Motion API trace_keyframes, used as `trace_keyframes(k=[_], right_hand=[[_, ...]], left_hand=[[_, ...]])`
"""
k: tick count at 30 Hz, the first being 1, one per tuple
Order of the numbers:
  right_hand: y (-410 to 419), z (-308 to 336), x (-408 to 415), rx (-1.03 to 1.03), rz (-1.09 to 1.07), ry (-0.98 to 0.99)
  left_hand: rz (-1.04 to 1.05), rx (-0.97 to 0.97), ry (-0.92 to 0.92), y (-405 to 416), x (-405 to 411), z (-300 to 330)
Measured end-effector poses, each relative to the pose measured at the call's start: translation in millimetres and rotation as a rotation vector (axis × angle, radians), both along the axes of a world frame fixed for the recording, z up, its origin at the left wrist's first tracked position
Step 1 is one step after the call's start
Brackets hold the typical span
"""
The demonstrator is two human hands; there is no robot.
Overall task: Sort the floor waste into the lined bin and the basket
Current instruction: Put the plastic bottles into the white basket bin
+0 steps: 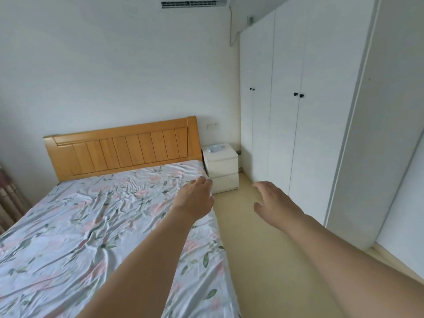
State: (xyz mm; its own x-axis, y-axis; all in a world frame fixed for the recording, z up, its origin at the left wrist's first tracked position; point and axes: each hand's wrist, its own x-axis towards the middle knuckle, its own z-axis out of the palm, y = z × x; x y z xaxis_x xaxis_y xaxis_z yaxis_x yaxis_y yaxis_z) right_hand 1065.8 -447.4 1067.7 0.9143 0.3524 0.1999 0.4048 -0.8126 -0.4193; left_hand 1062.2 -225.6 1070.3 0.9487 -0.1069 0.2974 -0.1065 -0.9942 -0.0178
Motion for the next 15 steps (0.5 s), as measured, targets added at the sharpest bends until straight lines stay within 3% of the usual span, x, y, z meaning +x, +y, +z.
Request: trace_keyframes(k=[7,15], right_hand=[[-23,-13,157,-0.023,0.037,-0.018],[-37,9,344,0.006,0.029,-0.046]], left_hand=[[0.027,-0.024,0.072,-20,153,-35],[0.178,-0.169,-0.020,-3,331,3]])
